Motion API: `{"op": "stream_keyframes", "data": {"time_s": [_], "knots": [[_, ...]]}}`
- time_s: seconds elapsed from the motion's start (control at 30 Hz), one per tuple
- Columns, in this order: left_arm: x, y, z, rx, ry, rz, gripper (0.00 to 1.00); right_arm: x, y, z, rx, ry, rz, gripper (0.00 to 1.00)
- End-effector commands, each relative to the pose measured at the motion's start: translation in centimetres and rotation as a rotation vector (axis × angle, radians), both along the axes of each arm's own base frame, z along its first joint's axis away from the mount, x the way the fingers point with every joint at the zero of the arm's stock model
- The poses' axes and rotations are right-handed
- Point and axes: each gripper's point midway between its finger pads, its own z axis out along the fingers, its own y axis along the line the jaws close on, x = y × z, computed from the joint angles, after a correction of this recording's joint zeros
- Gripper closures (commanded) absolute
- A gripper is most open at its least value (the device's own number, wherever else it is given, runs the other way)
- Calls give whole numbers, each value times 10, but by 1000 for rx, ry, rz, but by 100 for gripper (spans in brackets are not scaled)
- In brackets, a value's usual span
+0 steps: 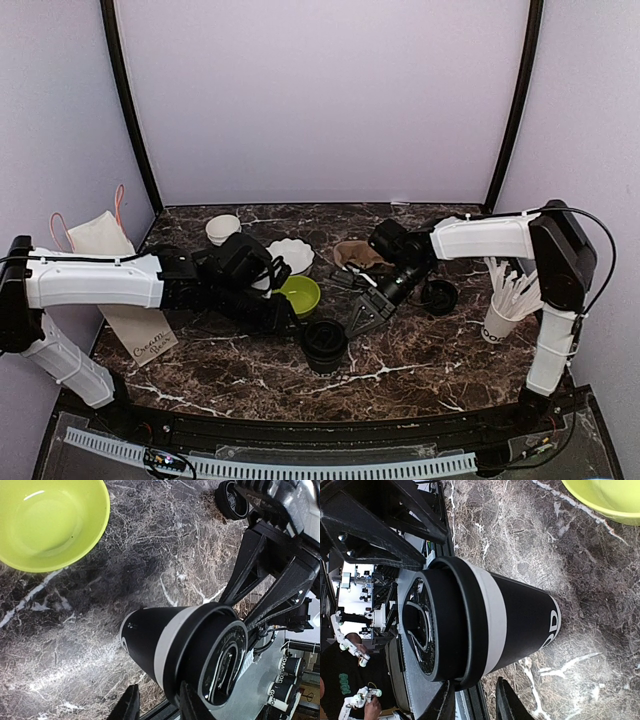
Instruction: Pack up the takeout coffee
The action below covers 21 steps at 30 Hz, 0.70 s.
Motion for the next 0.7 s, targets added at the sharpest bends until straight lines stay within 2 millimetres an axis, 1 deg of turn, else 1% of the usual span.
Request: {"op": "stream_keyframes", "data": {"time_s": [0.0,0.13,0.27,0.37,0.4,0.47,0.57,0.6,0.67], "knots": [[1,-7,-3,-21,10,-17,70,-1,3,-6,-23,-4,14,73],[1,-10,-11,-6,22,-29,71,-1,3,-8,-26,-3,15,73],[-2,2,-36,80,62,-19,73,3,4,-18,-60,-2,6,73],[-11,14,-57,123,110,-5,76,10,1,-37,-140,-14,-22,73],[-12,14,-60,121,117,-1,79,13,-1,-46,-178,-19,-36,73],[-19,22,-75,143,153,8,82,20,-8,-67,-270,-41,-65,73],[-26,29,-90,164,192,16,83,29,-22,-98,-412,-73,-101,77],[-28,31,-94,170,200,16,84,31,-26,-105,-448,-83,-108,78],[-30,32,-97,174,215,13,84,34,-32,-113,-490,-100,-114,80]]}}
